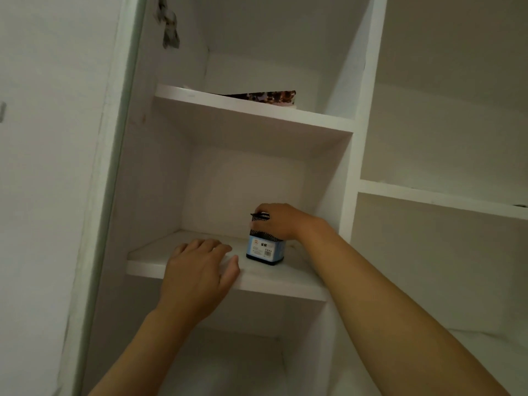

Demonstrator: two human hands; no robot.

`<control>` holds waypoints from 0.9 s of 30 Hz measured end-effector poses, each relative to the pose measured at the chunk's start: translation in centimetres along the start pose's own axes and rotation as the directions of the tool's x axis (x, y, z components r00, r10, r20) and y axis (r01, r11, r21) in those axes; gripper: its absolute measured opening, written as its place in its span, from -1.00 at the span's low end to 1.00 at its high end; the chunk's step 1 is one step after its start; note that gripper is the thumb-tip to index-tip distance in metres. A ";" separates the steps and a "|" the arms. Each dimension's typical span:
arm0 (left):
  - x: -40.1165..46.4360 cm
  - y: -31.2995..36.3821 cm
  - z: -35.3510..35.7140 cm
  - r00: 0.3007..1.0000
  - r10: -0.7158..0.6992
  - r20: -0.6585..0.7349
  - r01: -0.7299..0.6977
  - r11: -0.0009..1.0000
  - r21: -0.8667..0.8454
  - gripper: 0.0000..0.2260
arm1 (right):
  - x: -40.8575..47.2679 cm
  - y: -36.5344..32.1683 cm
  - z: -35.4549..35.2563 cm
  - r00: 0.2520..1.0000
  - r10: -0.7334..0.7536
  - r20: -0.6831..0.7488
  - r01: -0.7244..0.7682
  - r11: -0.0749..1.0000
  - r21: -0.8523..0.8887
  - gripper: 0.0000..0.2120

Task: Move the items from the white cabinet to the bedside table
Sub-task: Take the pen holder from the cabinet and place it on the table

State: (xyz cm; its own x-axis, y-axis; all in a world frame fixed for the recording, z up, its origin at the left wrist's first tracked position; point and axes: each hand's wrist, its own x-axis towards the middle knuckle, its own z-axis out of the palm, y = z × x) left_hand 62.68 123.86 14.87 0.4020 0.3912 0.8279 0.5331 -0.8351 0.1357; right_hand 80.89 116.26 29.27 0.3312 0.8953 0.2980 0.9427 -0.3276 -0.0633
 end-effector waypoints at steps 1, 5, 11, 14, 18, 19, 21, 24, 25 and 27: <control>0.0 0.0 0.0 1.000 0.000 0.008 0.000 1.000 0.002 -0.55 | -0.2 -0.1 -0.2 1.000 -0.007 -0.008 0.007 1.000 -0.007 -0.53; -0.1 0.0 -0.2 1.000 0.005 0.016 -0.005 1.000 -0.003 -0.54 | -2.1 -0.3 -0.8 0.997 -0.029 -0.077 0.026 0.999 -0.030 -0.49; -0.3 0.3 -0.6 1.000 0.004 0.029 -0.004 1.000 0.012 -0.50 | -7.4 -1.2 -2.4 0.980 -0.096 -0.173 0.090 0.995 -0.044 -0.45; -0.4 0.6 -1.0 0.997 -0.007 0.077 0.005 1.000 0.020 -0.43 | -10.1 -1.1 -3.1 0.968 -0.143 -0.205 0.130 0.989 -0.073 -0.43; -0.9 0.9 -2.5 0.983 -0.044 0.177 0.045 0.999 -0.004 -0.35 | -13.0 -0.4 -4.1 0.950 -0.207 -0.232 0.186 0.977 -0.109 -0.43; -1.3 1.1 -3.1 0.981 -0.065 0.182 0.066 0.998 0.001 -0.35 | -13.6 -0.2 -4.2 0.947 -0.224 -0.232 0.204 0.973 -0.107 -0.44; -2.6 1.7 -4.4 0.982 -0.101 0.160 0.097 0.995 0.033 -0.36 | -14.7 0.2 -4.3 0.934 -0.266 -0.240 0.248 0.963 -0.102 -0.45; -5.1 3.7 -6.8 0.981 -0.139 0.135 0.128 0.988 0.087 -0.39 | -16.3 0.8 -3.6 0.904 -0.338 -0.260 0.333 0.941 -0.065 -0.45; -6.0 4.3 -7.6 0.979 -0.153 0.133 0.139 0.985 0.107 -0.38 | -16.8 0.8 -3.2 0.890 -0.366 -0.272 0.367 0.929 -0.051 -0.45; -7.9 5.5 -9.4 0.975 -0.181 0.130 0.161 0.975 0.155 -0.35 | -17.7 0.9 -2.2 0.860 -0.416 -0.295 0.427 0.904 -0.029 -0.44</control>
State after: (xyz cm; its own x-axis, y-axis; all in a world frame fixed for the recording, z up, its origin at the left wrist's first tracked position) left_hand 55.42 112.57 14.16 0.3917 0.5830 0.7118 0.6997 -0.6911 0.1810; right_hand 75.78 99.49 26.07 -0.1198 0.8175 0.5634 0.9921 0.0778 0.0980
